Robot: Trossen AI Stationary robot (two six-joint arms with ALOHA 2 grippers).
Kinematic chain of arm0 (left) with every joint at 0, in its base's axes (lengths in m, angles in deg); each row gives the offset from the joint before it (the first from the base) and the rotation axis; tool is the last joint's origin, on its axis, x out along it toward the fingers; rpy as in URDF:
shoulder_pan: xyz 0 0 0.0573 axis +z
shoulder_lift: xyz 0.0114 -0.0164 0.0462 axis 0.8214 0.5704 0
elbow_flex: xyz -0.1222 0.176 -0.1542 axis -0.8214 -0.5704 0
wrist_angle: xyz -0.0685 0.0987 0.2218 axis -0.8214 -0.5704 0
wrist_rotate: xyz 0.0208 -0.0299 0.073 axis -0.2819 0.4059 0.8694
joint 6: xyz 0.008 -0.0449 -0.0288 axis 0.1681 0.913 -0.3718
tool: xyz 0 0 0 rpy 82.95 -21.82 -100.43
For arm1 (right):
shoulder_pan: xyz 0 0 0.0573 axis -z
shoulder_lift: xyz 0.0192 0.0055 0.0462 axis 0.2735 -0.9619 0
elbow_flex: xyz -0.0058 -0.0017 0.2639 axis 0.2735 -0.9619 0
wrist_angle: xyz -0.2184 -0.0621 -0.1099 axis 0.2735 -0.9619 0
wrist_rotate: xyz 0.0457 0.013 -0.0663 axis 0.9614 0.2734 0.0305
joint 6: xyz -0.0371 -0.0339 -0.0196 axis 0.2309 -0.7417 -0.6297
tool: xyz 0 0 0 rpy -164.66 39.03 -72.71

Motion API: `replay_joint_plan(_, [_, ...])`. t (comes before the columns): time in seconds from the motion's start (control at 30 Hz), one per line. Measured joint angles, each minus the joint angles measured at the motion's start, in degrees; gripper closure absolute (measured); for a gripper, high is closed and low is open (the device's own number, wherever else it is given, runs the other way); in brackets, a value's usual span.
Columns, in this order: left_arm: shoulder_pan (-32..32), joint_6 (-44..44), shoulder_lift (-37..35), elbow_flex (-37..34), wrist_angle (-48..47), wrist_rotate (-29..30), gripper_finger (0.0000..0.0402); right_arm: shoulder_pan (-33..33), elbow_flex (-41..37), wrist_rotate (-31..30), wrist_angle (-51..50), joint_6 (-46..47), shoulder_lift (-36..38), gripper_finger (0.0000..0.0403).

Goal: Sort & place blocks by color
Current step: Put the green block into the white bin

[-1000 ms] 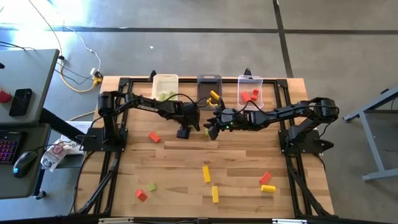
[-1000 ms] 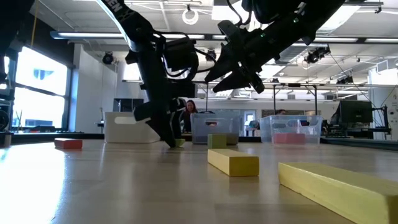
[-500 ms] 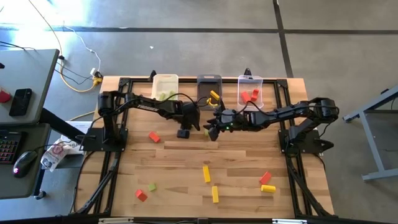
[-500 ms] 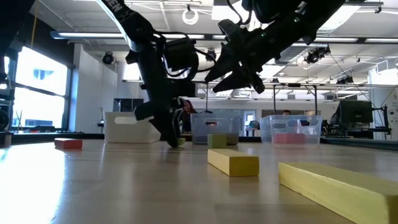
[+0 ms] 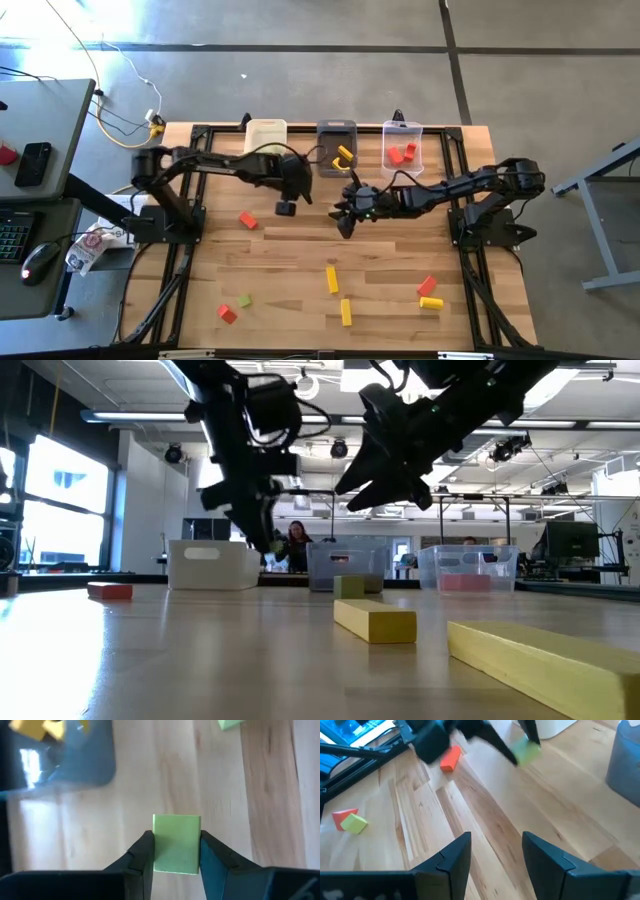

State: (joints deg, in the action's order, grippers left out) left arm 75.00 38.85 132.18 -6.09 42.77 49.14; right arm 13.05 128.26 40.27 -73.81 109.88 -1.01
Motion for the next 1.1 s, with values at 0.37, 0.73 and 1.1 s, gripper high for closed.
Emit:
replay_joint_plan(0.37, [7.3,0.4,-12.7,-0.2,-4.9,4.8,0.0311,-2.2,0.0,-0.2,-1.0,0.0,0.0,0.024])
replay_joint_plan(0.73, [21.7,5.3,-12.2,-0.4,-9.1,0.6,0.0311,-4.0,0.0,-0.6,-1.5,0.0,0.0,0.024])
replay_joint_plan(1.1, [28.4,10.8,-6.4,-0.3,-8.9,-1.8,0.0311,-4.1,0.0,-1.6,-1.9,0.0,0.0,0.024])
